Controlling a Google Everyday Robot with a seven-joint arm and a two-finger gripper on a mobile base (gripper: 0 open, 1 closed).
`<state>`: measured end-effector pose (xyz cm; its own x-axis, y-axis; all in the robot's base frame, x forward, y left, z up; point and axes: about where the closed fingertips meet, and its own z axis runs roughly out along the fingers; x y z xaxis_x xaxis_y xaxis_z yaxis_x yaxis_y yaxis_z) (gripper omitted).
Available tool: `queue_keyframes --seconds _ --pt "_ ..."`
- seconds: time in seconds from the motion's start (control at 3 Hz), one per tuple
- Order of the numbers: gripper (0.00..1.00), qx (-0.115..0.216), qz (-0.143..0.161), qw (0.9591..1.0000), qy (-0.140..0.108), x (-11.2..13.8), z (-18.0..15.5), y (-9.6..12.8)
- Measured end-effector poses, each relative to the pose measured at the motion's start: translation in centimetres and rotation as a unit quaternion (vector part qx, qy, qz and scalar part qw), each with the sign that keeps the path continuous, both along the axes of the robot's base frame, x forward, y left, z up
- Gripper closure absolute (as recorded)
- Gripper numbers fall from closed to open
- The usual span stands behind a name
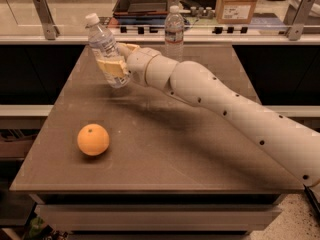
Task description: Place blue plastic bottle upright
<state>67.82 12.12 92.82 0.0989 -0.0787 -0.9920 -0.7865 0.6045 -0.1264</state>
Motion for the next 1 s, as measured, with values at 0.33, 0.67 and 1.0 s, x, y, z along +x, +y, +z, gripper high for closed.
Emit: queue_keyframes --seconds 0.33,0.67,1.0 --pt "1.0 0.011 -0.001 0.9999 -0.004 0.2 -0.34 -0.23" --pt "1.0 0.019 -0.003 0.9998 -0.005 0.39 -0.6 -0.37" --pt "1.0 0.026 -0.005 0.9996 -0.005 0.57 -0.88 -0.35"
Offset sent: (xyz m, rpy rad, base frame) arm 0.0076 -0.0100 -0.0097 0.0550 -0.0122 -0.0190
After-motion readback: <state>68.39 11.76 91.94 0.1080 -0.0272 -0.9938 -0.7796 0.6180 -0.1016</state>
